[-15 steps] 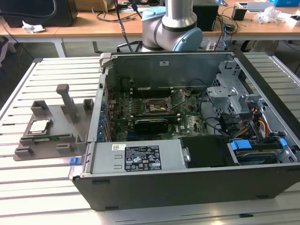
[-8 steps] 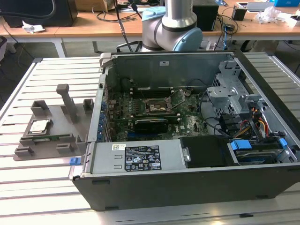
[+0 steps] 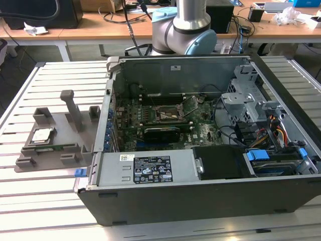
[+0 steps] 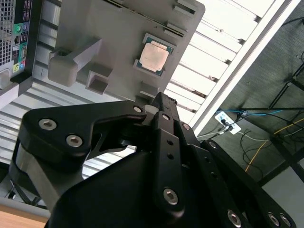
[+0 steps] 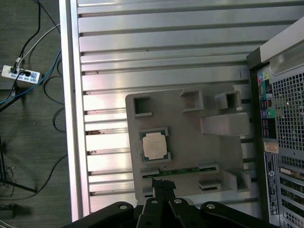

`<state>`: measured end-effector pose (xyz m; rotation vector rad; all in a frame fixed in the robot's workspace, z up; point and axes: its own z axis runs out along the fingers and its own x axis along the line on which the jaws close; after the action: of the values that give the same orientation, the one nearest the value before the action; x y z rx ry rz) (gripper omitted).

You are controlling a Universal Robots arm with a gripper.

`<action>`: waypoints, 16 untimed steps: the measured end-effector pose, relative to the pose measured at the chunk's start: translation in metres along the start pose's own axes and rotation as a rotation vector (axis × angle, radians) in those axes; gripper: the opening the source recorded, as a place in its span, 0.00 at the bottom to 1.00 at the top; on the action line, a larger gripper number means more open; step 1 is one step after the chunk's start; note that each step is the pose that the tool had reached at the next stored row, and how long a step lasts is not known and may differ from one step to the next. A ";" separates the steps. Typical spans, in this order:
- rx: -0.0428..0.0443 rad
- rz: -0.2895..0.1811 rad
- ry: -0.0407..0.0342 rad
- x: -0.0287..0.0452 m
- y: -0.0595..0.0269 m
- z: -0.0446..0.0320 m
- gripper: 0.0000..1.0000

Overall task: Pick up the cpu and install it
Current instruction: 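Pick up the cpu and move it towards the insertion slot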

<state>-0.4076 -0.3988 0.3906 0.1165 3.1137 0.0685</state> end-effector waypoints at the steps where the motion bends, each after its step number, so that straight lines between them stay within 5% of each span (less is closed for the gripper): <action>1: 0.0000 0.000 0.0000 0.0000 0.0000 0.0000 0.11; 5: 0.0000 0.000 0.0000 0.0001 0.0000 0.0000 0.17; 7: 0.0001 0.000 0.0000 0.0002 0.0000 0.0000 0.36; 12: 0.0000 0.000 0.0000 0.0004 0.0000 0.0000 0.60; 14: 0.0290 -0.027 -0.0015 0.0004 0.0007 0.0002 0.60; 16: 0.0357 -0.059 -0.0009 0.0005 0.0007 0.0004 0.60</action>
<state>-0.4080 -0.3981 0.3902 0.0257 3.1157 0.0117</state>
